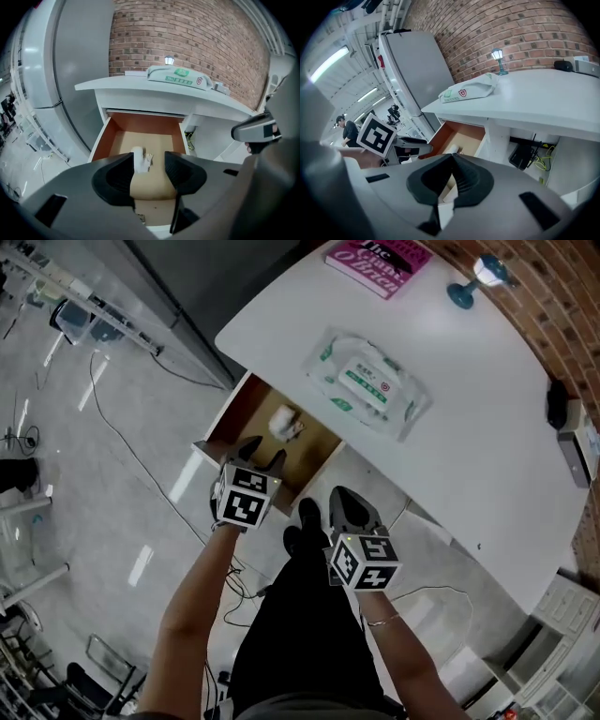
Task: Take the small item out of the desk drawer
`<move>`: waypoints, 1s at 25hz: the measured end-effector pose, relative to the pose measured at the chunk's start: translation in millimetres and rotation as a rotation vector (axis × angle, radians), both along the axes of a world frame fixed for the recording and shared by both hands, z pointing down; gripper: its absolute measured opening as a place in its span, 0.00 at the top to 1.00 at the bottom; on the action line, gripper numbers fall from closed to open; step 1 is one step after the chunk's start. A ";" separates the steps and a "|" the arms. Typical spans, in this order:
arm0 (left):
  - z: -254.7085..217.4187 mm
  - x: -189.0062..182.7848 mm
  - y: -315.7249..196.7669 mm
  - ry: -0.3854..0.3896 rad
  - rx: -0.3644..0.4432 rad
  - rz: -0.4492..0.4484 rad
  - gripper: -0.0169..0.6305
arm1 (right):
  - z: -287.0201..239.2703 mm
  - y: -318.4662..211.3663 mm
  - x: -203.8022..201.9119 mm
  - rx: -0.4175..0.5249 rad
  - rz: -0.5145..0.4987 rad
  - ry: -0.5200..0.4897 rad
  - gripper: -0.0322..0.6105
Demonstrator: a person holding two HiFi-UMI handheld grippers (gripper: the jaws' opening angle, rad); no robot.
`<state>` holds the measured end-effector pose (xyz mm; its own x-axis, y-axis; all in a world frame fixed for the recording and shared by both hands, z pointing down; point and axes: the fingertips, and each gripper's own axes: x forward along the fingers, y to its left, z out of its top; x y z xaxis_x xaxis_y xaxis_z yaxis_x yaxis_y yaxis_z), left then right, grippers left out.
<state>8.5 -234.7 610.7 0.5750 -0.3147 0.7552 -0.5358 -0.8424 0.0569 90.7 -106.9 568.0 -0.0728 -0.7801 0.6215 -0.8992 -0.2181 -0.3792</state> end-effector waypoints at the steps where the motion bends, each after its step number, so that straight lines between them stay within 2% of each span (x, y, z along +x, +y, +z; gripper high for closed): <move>1: 3.9 2.4 -2.4 -0.023 0.006 0.015 0.65 | 2.5 1.3 1.1 -0.001 0.010 -0.007 0.94; 15: 58.7 29.5 -29.5 -0.234 0.040 0.145 0.61 | 49.7 14.6 7.7 -0.023 0.097 -0.092 0.94; 25: 99.4 25.8 -39.7 -0.354 0.060 0.197 0.60 | 57.6 13.9 4.8 0.003 0.113 -0.119 0.94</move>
<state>34.3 -274.3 710.1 0.3369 -0.2743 0.9007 -0.3417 -0.9270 -0.1545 95.5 -93.0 625.6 -0.0574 -0.7893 0.6113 -0.8176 -0.3142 -0.4825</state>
